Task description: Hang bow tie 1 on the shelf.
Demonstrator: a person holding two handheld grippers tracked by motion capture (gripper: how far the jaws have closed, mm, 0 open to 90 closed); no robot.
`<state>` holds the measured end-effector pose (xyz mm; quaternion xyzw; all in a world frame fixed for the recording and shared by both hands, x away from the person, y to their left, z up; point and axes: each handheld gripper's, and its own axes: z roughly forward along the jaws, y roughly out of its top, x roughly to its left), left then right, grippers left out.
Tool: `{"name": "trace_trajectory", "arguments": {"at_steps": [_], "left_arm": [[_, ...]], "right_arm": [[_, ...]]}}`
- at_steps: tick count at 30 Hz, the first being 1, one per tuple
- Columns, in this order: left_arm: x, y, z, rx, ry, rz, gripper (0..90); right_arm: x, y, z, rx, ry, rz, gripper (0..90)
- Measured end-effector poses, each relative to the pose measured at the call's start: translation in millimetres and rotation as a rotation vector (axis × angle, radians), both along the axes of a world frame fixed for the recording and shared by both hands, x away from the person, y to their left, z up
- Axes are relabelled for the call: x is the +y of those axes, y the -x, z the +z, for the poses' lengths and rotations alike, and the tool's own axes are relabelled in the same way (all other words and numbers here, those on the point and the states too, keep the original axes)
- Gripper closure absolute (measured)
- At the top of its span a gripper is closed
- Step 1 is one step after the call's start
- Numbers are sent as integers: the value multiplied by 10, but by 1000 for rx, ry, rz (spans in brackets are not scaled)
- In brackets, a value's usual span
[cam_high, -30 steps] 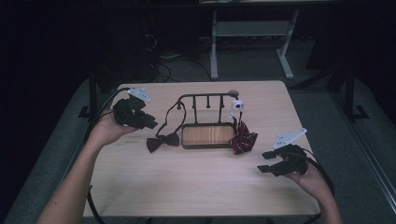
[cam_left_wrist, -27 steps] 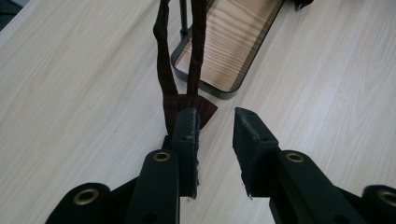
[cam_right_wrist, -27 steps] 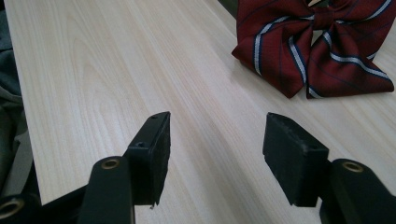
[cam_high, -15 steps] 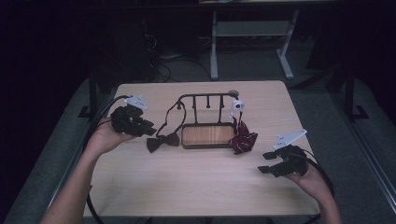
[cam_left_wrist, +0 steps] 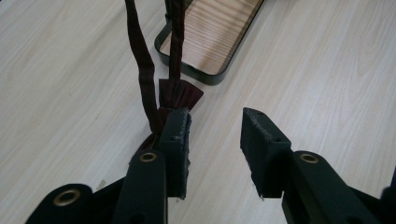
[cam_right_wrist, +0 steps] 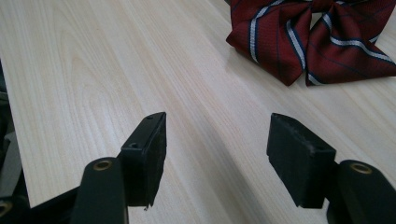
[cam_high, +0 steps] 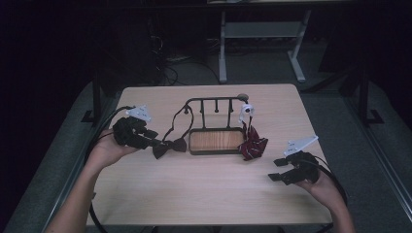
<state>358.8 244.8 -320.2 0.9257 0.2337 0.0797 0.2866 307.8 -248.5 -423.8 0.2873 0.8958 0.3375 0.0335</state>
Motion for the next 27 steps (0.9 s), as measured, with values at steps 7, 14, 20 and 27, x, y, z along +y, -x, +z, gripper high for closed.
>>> {"name": "trace_trajectory", "arguments": {"at_steps": [7, 14, 20, 27], "left_arm": [[28, 65, -84, 0, 12, 2, 558], [38, 145, -170, 4, 28, 10, 513], [44, 248, -223, -9, 64, 17, 463], [56, 346, -291, -20, 62, 18, 439]], "right_arm": [[-4, -1, 0, 0, -1, 0, 372], [-6, 0, 0, -1, 1, 2, 375], [-13, -2, 1, -5, 1, 6, 375], [-11, 5, 7, -1, 1, 1, 377]]}}
